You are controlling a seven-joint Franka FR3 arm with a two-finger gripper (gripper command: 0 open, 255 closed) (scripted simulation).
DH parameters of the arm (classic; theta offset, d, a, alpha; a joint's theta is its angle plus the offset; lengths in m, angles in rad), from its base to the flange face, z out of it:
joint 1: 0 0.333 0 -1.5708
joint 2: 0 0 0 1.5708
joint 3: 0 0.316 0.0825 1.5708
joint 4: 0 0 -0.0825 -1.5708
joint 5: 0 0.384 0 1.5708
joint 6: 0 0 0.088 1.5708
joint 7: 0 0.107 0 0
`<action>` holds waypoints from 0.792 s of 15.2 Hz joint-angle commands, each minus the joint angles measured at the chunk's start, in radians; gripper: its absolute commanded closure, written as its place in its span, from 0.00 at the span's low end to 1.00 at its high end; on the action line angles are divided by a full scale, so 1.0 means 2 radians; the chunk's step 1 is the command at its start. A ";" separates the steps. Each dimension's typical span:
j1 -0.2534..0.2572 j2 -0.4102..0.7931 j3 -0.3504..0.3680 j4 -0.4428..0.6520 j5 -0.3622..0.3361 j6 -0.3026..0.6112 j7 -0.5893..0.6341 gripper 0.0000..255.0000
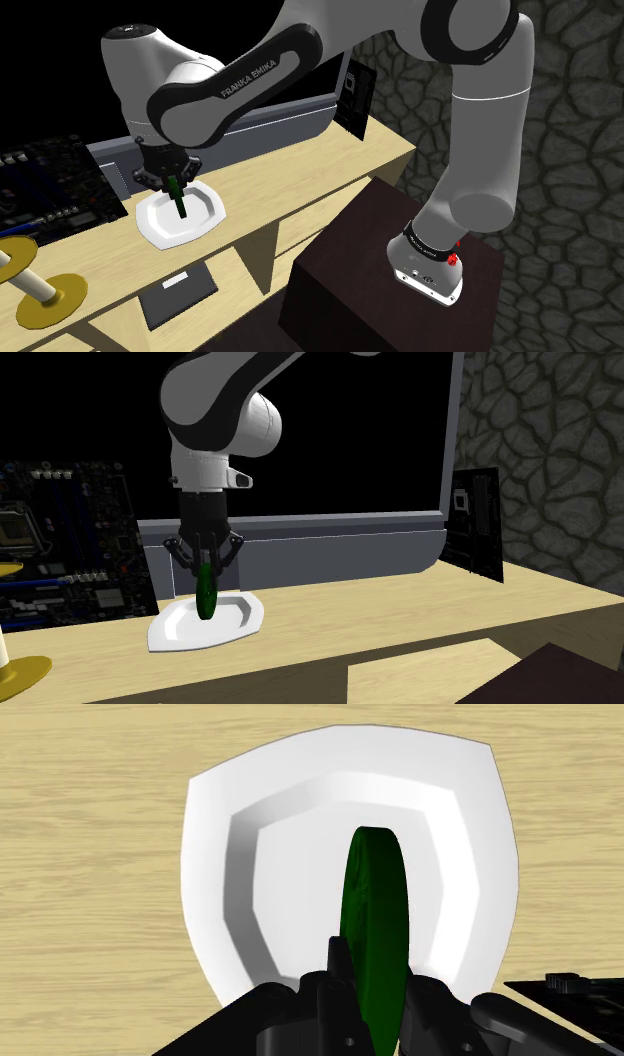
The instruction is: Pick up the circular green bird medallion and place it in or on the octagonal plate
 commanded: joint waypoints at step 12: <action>-0.002 -0.008 0.003 0.005 0.005 -0.012 -0.003 0.00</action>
